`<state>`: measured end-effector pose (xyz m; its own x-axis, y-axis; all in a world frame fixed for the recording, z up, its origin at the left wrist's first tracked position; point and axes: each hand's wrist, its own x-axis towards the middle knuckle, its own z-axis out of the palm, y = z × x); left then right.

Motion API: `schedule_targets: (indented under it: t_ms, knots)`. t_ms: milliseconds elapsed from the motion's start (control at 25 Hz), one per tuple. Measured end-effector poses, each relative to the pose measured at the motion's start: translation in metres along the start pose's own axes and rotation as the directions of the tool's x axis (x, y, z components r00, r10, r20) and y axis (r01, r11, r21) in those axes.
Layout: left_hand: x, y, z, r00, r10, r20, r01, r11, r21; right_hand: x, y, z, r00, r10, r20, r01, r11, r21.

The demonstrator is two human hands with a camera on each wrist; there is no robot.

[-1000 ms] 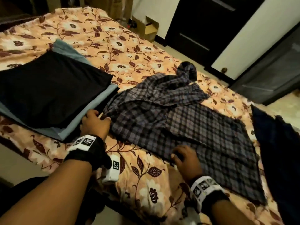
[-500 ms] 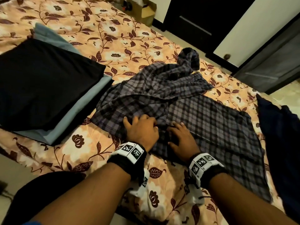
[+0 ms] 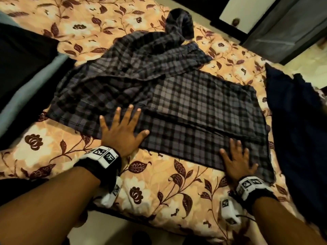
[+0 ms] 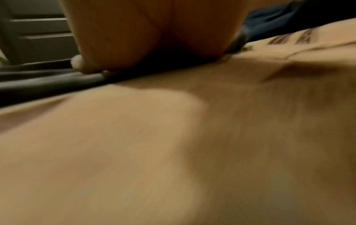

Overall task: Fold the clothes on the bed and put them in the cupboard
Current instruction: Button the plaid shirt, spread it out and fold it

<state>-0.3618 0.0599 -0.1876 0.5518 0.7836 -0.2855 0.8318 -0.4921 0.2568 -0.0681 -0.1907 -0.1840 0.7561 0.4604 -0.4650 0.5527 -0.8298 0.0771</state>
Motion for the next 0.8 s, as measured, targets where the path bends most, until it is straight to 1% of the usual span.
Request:
schedule_targets:
  t_ms: [40, 80, 120, 160, 200, 240, 280, 320, 360, 400, 440, 480, 520, 600, 640, 680, 720, 760, 800]
  knots:
    - [-0.001, 0.003, -0.002, 1.0, -0.022, 0.016, 0.022, 1.0, 0.013, 0.008, 0.035, -0.005, 0.997, 0.07, 0.026, -0.069, 0.997, -0.028]
    - [-0.002, 0.007, -0.006, 0.999, -0.043, 0.024, 0.043, 0.999, 0.025, 0.012, 0.059, -0.013, 0.992, 0.125, 0.029, -0.124, 0.992, -0.036]
    - [0.0, 0.015, -0.01, 0.999, -0.036, 0.007, 0.035, 0.999, 0.036, 0.013, 0.074, -0.021, 0.984, 0.178, 0.003, -0.178, 0.984, 0.025]
    - [0.002, 0.024, -0.013, 1.0, 0.013, -0.024, -0.012, 0.999, 0.034, 0.008, 0.073, -0.029, 0.974, 0.221, -0.051, -0.217, 0.973, 0.074]
    - [0.005, 0.034, -0.013, 0.993, 0.101, -0.052, -0.102, 0.995, -0.005, 0.002, 0.06, -0.034, 0.972, 0.208, -0.108, -0.199, 0.976, 0.085]
    - [0.005, 0.044, -0.012, 0.978, 0.199, -0.055, -0.203, 0.977, -0.073, -0.006, 0.036, -0.038, 0.98, 0.133, -0.148, -0.125, 0.99, 0.061]
    - [0.003, 0.052, -0.008, 0.959, 0.281, -0.038, -0.283, 0.951, -0.121, -0.017, 0.006, -0.037, 0.989, 0.006, -0.148, 0.0, 0.999, 0.035]
    - [0.0, 0.056, -0.001, 0.945, 0.328, -0.013, -0.327, 0.937, -0.118, -0.029, -0.026, -0.03, 0.981, -0.135, -0.142, 0.141, 0.99, 0.03]
    - [-0.001, 0.057, 0.007, 0.942, 0.336, 0.007, -0.335, 0.939, -0.076, -0.041, -0.06, -0.02, 0.953, -0.278, -0.119, 0.282, 0.959, 0.025]
    - [0.0, 0.054, 0.011, 0.95, 0.311, 0.017, -0.311, 0.95, -0.032, -0.05, -0.093, -0.01, 0.914, -0.399, -0.072, 0.401, 0.916, 0.019]
    - [0.004, 0.047, 0.012, 0.965, 0.262, 0.013, -0.261, 0.965, -0.004, -0.056, -0.123, -0.002, 0.876, -0.481, -0.015, 0.481, 0.876, 0.018]
    - [0.01, 0.041, 0.01, 0.979, 0.203, 0.003, -0.203, 0.979, 0.015, -0.055, -0.142, 0.002, 0.85, -0.526, 0.007, 0.526, 0.85, 0.026]
    - [0.016, 0.035, 0.007, 0.99, 0.138, -0.002, -0.138, 0.99, 0.022, -0.049, -0.15, -0.001, 0.841, -0.541, 0.011, 0.54, 0.84, 0.052]
    - [0.028, 0.021, -0.007, 1.0, 0.009, -0.004, -0.009, 1.0, -0.014, -0.022, -0.129, -0.008, 0.874, -0.487, 0.004, 0.485, 0.872, 0.063]
    - [0.03, 0.018, -0.011, 1.0, -0.022, -0.014, 0.022, 0.999, -0.03, -0.006, -0.106, -0.011, 0.907, -0.421, -0.004, 0.421, 0.906, 0.039]
    - [0.027, 0.02, -0.013, 0.998, -0.012, -0.054, 0.01, 1.0, -0.03, 0.01, -0.078, -0.015, 0.941, -0.339, -0.01, 0.339, 0.941, 0.005]
    - [0.021, 0.026, -0.013, 0.993, 0.046, -0.108, -0.048, 0.999, -0.018, 0.022, -0.048, -0.022, 0.97, -0.24, -0.03, 0.24, 0.971, 0.003]
    - [0.015, 0.034, -0.012, 0.981, 0.138, -0.137, -0.139, 0.99, -0.001, 0.028, -0.019, -0.028, 0.989, -0.129, -0.078, 0.133, 0.99, 0.05]
    - [0.008, 0.043, -0.01, 0.965, 0.232, -0.118, -0.232, 0.973, 0.016, 0.03, 0.008, -0.034, 0.987, -0.013, -0.158, 0.034, 0.99, 0.134]
